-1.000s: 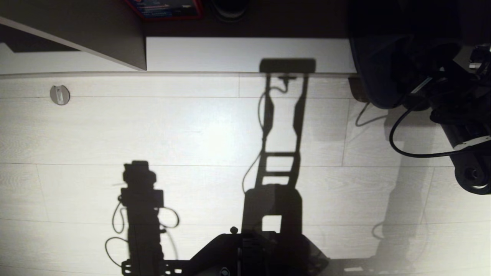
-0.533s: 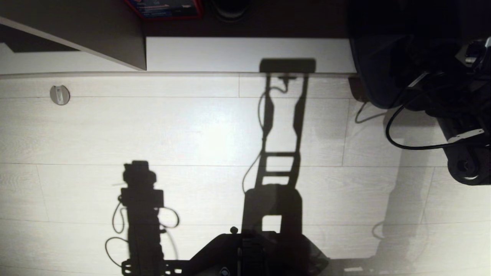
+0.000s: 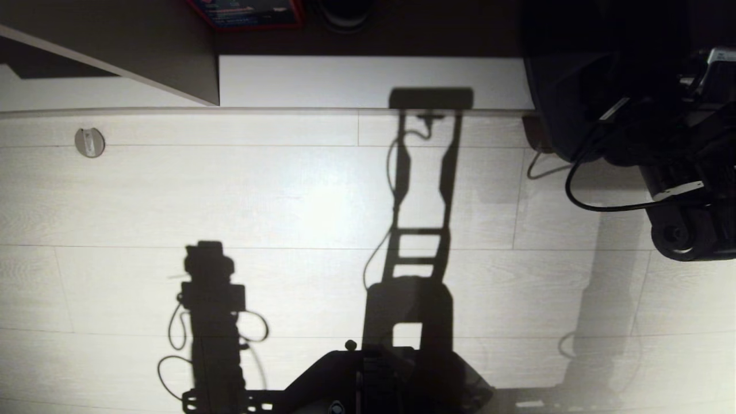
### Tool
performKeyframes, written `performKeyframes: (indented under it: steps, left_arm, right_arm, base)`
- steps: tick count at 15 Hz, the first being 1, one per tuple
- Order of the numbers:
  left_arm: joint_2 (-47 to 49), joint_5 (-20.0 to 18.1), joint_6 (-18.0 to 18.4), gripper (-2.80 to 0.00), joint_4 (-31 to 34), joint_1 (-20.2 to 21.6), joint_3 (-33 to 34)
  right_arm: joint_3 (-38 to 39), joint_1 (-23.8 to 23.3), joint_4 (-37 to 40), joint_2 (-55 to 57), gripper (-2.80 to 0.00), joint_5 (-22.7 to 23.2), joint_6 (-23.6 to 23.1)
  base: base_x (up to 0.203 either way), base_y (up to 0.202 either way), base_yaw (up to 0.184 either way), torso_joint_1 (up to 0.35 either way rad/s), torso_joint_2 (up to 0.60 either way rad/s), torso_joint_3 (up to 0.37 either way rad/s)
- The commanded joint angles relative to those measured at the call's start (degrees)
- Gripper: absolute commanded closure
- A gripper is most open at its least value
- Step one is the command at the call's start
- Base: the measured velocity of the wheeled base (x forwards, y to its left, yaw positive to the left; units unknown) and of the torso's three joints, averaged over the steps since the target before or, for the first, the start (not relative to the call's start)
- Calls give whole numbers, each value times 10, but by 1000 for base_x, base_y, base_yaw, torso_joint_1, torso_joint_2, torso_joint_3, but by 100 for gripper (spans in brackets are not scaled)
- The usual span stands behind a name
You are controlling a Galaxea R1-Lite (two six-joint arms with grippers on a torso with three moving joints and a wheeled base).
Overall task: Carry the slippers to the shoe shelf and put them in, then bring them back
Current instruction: Pick up the slippers in the shoe cabinet
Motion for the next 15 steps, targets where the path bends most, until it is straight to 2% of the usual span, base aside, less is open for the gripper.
performKeyframes:
  steps: [1, 7, 10, 15]
  left_arm:
    - [0, 0, 0, 0, 0, 0, 0]
    - [0, 0, 0, 0, 0, 0, 0]
    - [0, 0, 0, 0, 0, 0, 0]
    - [0, 0, 0, 0, 0, 0, 0]
  right_arm:
    - [-14, 4, -5, 14, -280, 0, 0]
    - [-51, 17, -5, 31, -280, -4, -2]
    - [-109, 22, -4, 49, -280, -6, -11]
    - [-129, 20, -4, 59, -280, -6, -13]
  base:
    - [0, 0, 0, 0, 0, 0]
    - [0, 0, 0, 0, 0, 0]
    - [0, 0, 0, 0, 0, 0]
    - [0, 0, 0, 0, 0, 0]
